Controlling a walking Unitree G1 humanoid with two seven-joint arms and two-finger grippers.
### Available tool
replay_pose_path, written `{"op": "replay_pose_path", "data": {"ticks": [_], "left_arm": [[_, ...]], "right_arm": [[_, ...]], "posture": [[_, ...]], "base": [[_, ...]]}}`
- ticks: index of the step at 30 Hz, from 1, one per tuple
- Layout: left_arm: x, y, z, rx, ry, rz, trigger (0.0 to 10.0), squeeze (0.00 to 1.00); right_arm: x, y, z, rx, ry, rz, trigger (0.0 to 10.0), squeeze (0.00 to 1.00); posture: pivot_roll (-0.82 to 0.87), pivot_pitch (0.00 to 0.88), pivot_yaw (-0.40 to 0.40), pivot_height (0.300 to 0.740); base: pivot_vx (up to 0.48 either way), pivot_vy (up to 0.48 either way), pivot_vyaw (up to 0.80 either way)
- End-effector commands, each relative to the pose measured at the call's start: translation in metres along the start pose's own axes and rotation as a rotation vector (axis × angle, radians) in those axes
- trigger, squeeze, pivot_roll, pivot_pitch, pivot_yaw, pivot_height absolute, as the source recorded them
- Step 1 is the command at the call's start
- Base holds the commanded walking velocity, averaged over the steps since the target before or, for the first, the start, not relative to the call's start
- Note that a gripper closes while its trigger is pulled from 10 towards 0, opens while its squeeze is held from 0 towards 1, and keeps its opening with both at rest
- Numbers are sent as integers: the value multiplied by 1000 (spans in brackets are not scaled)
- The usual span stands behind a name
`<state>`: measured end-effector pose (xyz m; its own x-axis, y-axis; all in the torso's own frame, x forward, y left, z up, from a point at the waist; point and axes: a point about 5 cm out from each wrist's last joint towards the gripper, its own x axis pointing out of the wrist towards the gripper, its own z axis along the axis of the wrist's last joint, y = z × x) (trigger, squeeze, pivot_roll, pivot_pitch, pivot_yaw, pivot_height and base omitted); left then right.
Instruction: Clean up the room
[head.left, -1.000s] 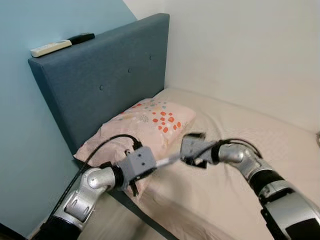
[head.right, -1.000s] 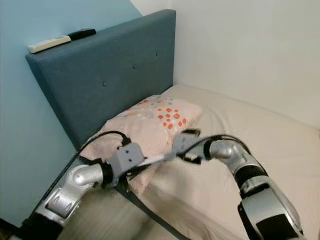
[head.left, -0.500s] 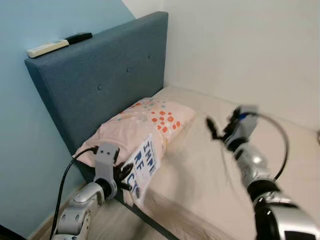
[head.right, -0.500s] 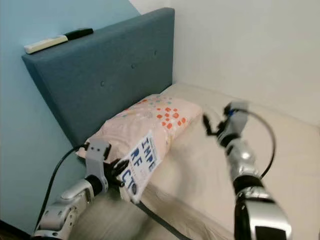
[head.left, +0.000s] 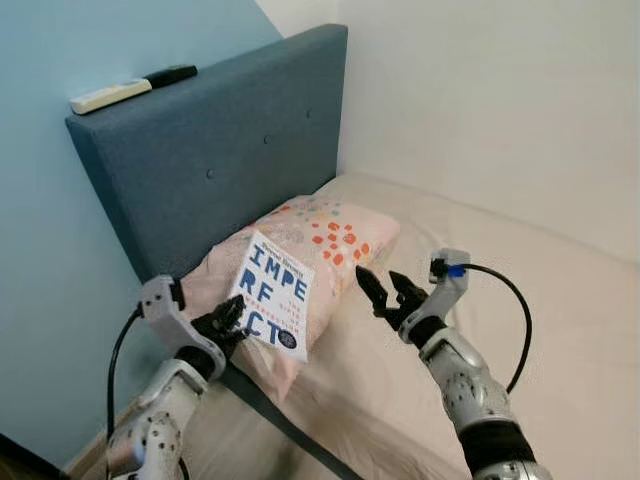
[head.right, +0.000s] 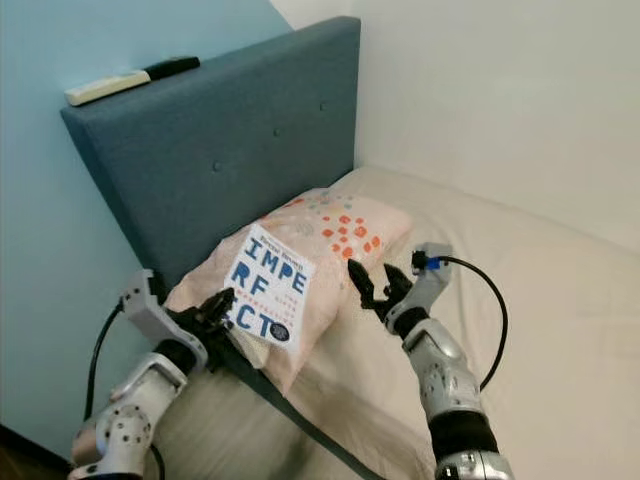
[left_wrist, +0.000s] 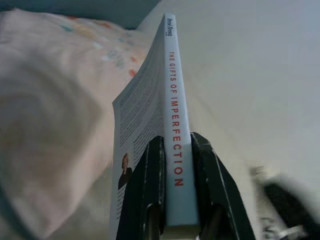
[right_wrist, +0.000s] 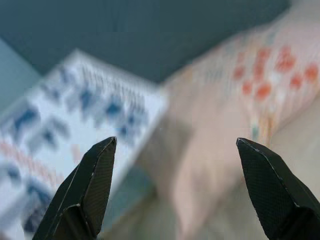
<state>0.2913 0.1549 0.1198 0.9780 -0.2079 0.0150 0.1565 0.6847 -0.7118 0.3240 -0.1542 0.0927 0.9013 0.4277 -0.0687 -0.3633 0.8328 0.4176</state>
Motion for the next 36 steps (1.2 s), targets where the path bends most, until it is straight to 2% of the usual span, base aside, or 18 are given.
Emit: {"op": "replay_pose_path", "data": {"ticks": [1, 3, 4, 5, 6, 8, 10, 12, 14, 15, 16, 17, 18, 21, 24, 26, 34, 36], "left_arm": [[1, -10, 3, -61, -26, -40, 0, 0], [1, -13, 7, -100, -36, -77, 0, 0], [1, -14, 8, -115, -35, -90, 0, 0], [1, -14, 8, -115, -35, -90, 0, 0], [0, -16, 10, -162, -44, -114, 0, 0], [0, -16, 12, -185, -54, -121, 0, 0], [-1, -19, 16, -251, -83, -121, 0, 0], [-1, -19, 16, -251, -83, -121, 0, 0], [-1, -19, 18, -304, -103, -117, 0, 0], [-1, -19, 18, -304, -103, -117, 0, 0], [-1, -19, 19, -332, -110, -121, 0, 0], [-1, -19, 19, -332, -110, -121, 0, 0], [-1, -20, 19, -365, -110, -127, 0, 0], [-1, -22, 19, -384, -94, -143, 0, 0], [-1, -22, 19, -382, -90, -146, 0, 0], [-1, -23, 19, -414, -89, -160, 0, 0], [-3, -31, 18, -464, -69, -220, 0, 0], [-6, -40, 20, -502, -52, -301, 0, 0]], "right_arm": [[-3, 0, -4, -23, 54, 1, 10000, 0], [-8, -1, -4, 16, 84, 4, 10000, 0], [-9, 0, -5, 42, 102, 21, 10000, 224], [-9, 0, -5, 42, 102, 21, 10000, 224], [-12, 2, -7, 76, 143, 48, 10000, 1000], [-12, 4, -8, 103, 150, 70, 10000, 1000], [-14, 13, -7, 231, 133, 130, 10000, 1000], [-14, 13, -7, 231, 133, 130, 10000, 1000], [-15, 19, -5, 324, 114, 168, 10000, 1000], [-15, 19, -5, 324, 114, 168, 10000, 1000], [-16, 23, -5, 375, 108, 199, 10000, 565], [-16, 23, -5, 375, 108, 199, 10000, 565], [-18, 28, -5, 454, 90, 244, 10000, 0], [-20, 32, -1, 538, 57, 281, 10000, 0], [-20, 33, 1, 554, 49, 290, 10000, 0], [-22, 35, 3, 602, 47, 320, 10000, 0], [-22, 37, -2, 635, 105, 324, 10000, 0], [-21, 36, -6, 638, 144, 304, 10000, 0]], "posture": [[-7, 99, 21, 740], [-7, 96, 21, 740], [-7, 96, 21, 740], [-7, 96, 21, 740], [-5, 94, 16, 740], [-3, 91, 15, 740], [-2, 85, 12, 740], [-2, 85, 12, 740], [-4, 83, 13, 740], [-4, 83, 13, 740], [-4, 81, 11, 740], [-4, 81, 11, 740], [-5, 80, 13, 740], [-4, 79, 11, 740], [-4, 79, 11, 740], [-5, 79, 13, 740], [-3, 81, 11, 740], [-2, 85, 9, 740]], "base": [[0, 0, 0], [0, 0, 0], [0, 0, 0], [0, 0, 0], [0, 0, 0], [0, 0, 0], [0, 0, 0], [0, 0, 0], [0, 0, 0], [0, 0, 0], [0, 0, 0], [0, 0, 0], [0, 0, 0], [0, 0, 0], [0, 0, 0], [0, 0, 0], [0, 0, 0], [0, 0, 0]]}}
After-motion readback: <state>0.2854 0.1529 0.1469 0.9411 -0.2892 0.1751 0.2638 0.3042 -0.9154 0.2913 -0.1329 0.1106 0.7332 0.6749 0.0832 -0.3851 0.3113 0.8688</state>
